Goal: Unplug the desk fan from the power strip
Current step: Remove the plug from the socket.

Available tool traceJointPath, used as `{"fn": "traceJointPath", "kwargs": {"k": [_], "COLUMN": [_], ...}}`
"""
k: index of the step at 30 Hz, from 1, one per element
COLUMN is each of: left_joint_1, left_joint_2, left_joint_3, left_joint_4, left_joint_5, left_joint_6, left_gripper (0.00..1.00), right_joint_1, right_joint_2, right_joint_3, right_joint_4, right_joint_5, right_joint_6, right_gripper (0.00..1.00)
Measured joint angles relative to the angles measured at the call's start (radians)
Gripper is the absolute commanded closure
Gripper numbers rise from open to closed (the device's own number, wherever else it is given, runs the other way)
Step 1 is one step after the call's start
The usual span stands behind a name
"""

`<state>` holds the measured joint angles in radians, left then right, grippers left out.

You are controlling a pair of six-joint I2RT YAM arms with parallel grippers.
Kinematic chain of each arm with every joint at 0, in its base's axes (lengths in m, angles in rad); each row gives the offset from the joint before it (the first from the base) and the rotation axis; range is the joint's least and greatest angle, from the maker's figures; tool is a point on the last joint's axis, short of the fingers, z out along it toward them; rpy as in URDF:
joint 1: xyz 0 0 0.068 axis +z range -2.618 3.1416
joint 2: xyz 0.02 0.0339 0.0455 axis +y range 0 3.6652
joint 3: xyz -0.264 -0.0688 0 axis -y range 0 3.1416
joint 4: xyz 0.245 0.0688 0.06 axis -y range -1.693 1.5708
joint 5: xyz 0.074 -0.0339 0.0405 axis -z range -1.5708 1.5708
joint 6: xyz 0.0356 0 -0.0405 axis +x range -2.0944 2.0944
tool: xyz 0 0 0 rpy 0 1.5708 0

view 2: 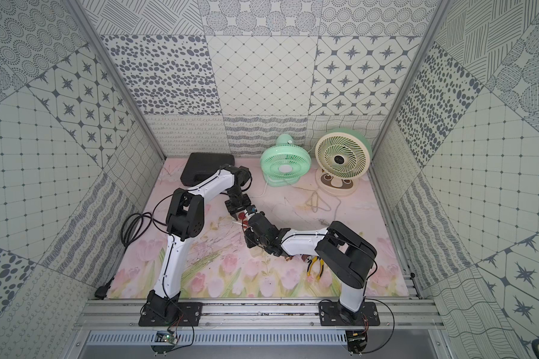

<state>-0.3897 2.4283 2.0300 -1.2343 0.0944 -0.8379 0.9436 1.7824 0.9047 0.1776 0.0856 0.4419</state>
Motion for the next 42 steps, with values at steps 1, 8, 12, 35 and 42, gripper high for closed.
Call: {"fn": "traceJointPath", "kwargs": {"k": [1, 8, 12, 35, 42], "left_joint_1": [0.000, 0.000, 0.000, -0.001, -0.001], "left_joint_2": [0.000, 0.000, 0.000, 0.000, 0.000], "left_joint_3": [0.000, 0.000, -0.001, -0.002, -0.003], "left_joint_4": [0.000, 0.000, 0.000, 0.001, 0.002], "left_joint_5": [0.000, 0.000, 0.000, 0.000, 0.001], "left_joint_6": [0.000, 0.000, 0.000, 0.001, 0.001], "left_gripper": [1.00, 1.00, 1.00, 1.00, 1.00], "right_joint_1": [0.000, 0.004, 0.029, 0.152, 0.153], "right_joint_2": [0.000, 0.000, 0.000, 0.051, 0.051], "right_joint_3": [0.000, 0.000, 0.001, 0.096, 0.098], "right_joint_4": [0.000, -0.001, -0.004, -0.127, -0.132], "right_joint_5": [0.000, 0.010, 0.055, 0.334, 0.335], "right_joint_6": [0.000, -0.004, -0.026, -0.177, -0.176], "right_gripper": [1.00, 1.00, 1.00, 1.00, 1.00]}}
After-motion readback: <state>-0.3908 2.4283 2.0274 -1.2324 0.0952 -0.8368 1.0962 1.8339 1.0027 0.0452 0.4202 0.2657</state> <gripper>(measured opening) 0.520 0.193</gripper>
